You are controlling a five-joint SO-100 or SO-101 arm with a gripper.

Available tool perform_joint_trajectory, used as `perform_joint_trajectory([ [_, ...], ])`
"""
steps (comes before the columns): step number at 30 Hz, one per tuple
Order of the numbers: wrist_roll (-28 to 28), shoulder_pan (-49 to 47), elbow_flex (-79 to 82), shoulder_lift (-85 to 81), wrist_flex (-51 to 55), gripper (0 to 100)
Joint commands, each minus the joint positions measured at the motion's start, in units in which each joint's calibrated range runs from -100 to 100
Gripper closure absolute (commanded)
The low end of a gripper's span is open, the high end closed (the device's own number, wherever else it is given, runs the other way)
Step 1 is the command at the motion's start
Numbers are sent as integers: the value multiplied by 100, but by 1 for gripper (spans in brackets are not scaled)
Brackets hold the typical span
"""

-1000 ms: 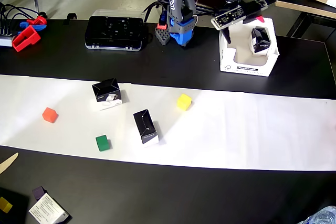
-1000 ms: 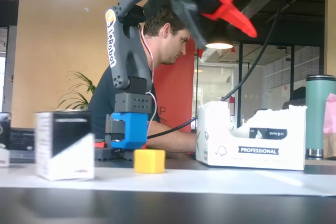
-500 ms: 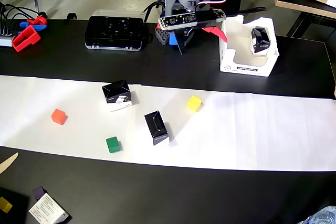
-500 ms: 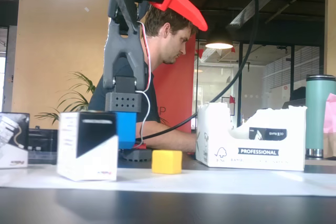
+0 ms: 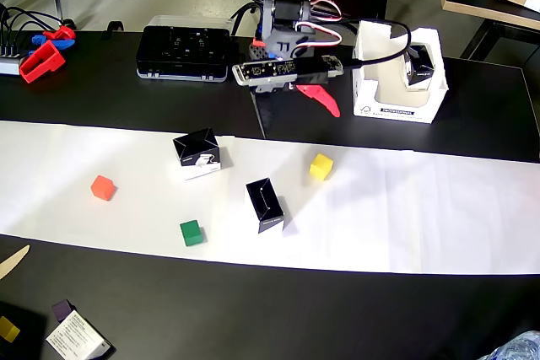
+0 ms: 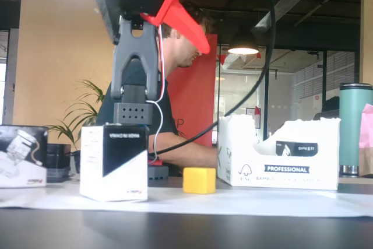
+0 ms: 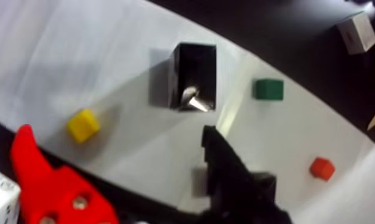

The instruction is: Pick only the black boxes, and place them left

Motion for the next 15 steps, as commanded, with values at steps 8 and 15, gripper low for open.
perform_joint_trajectory([
  [8,209,443,-145,772,-1647,48],
  [15,209,426,-136,1388,-2363,48],
])
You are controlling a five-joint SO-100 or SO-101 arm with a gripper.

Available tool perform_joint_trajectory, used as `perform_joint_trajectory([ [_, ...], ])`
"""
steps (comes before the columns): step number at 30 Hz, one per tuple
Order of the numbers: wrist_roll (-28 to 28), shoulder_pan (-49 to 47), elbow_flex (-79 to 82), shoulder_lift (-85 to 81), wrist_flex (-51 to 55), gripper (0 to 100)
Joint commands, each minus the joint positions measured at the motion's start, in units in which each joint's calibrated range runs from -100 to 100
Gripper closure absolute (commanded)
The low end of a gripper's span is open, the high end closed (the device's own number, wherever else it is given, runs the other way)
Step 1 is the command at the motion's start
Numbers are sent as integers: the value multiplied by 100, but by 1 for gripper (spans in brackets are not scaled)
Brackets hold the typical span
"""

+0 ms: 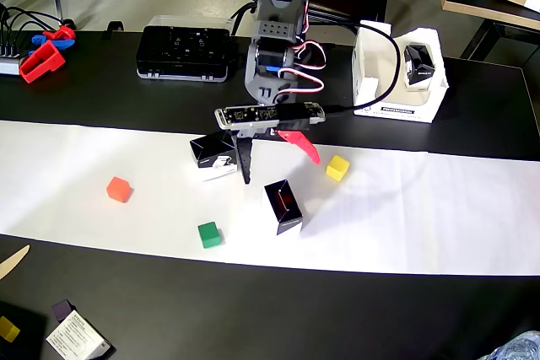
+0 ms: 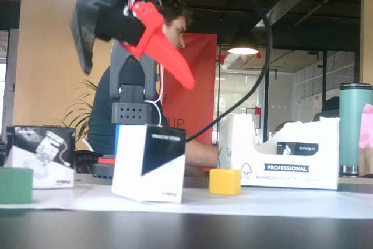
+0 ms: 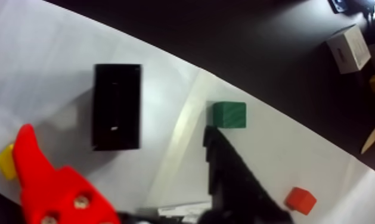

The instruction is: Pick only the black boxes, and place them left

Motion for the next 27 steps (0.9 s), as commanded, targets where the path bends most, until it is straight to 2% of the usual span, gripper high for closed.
perform_joint_trajectory([
  [1,19,40,-136,153,-607,48],
  [12,-39,-497,-154,1338,-1577,49],
  [14,-223,-601,-154,1488,-1577,50],
  [16,-471,-757,-162,1536,-1577,56],
  [22,-887,-1052,-83,1536,-1537,89],
  [24,-908,-1112,-74,1528,-1513,92],
  [27,-908,-1138,-189,1520,-861,92],
])
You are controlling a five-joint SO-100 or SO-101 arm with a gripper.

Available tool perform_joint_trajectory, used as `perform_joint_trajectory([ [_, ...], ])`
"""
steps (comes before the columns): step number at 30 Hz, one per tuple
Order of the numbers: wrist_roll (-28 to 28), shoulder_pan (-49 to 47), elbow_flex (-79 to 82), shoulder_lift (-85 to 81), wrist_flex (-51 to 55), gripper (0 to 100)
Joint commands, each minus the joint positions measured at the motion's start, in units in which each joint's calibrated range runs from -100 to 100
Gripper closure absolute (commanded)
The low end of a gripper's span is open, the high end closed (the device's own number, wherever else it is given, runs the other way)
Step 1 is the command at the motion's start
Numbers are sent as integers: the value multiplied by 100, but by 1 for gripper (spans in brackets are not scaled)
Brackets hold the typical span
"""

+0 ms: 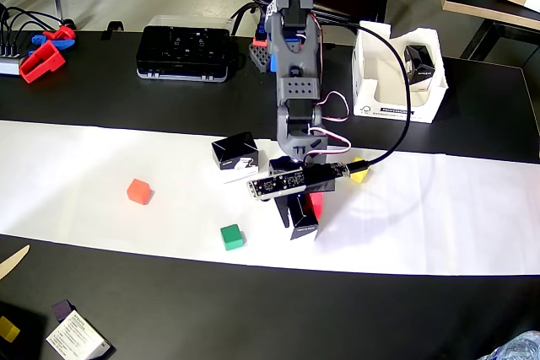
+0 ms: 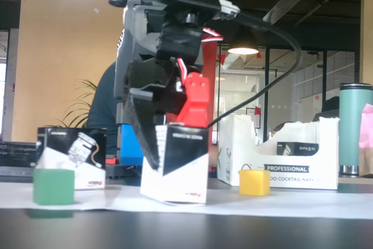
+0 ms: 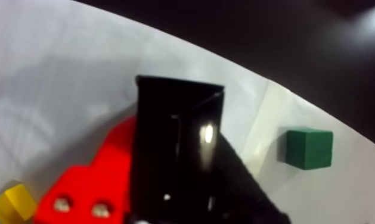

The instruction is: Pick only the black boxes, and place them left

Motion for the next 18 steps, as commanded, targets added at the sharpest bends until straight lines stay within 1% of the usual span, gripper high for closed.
perform_joint_trajectory([
  [1,-73,-49,-313,-301,921,92],
  [3,-146,-109,-703,-475,1787,92],
  [7,-525,-447,-1634,-972,3250,92],
  [10,-741,-724,-2263,-1344,4045,92],
  [13,-1004,-976,-2654,-1755,4347,92],
  [18,-1525,-1435,-2627,-2790,4347,92],
])
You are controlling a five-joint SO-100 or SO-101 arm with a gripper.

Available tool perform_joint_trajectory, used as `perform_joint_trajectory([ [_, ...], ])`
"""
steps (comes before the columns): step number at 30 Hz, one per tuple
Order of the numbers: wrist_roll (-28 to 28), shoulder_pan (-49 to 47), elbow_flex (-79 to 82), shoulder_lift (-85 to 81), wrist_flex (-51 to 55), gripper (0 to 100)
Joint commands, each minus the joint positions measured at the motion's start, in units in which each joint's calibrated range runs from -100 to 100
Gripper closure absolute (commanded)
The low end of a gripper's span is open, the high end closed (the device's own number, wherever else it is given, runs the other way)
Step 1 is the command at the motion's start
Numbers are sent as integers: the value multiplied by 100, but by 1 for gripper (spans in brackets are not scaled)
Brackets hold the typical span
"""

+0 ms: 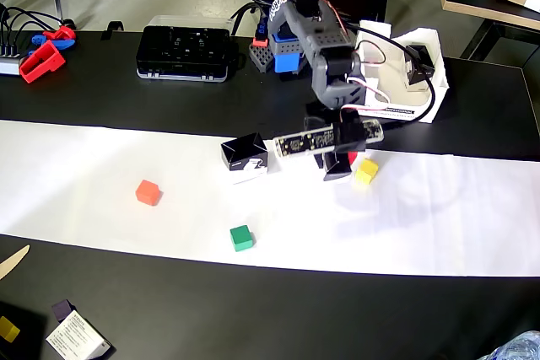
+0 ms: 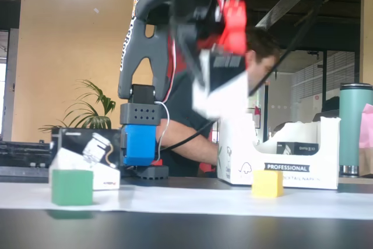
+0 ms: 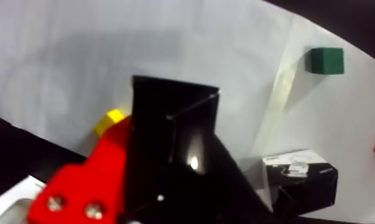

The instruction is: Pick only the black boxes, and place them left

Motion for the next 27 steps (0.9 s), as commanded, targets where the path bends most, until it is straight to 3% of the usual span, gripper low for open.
perform_joint_trajectory([
  [1,-563,-439,-544,-1773,22,92],
  [6,-1089,-1123,245,-2880,22,92],
  [16,-1410,-3185,2648,-4800,22,92],
  [24,-1847,-5160,3570,-5187,38,92],
  [27,-1937,-5809,3641,-5163,531,92],
])
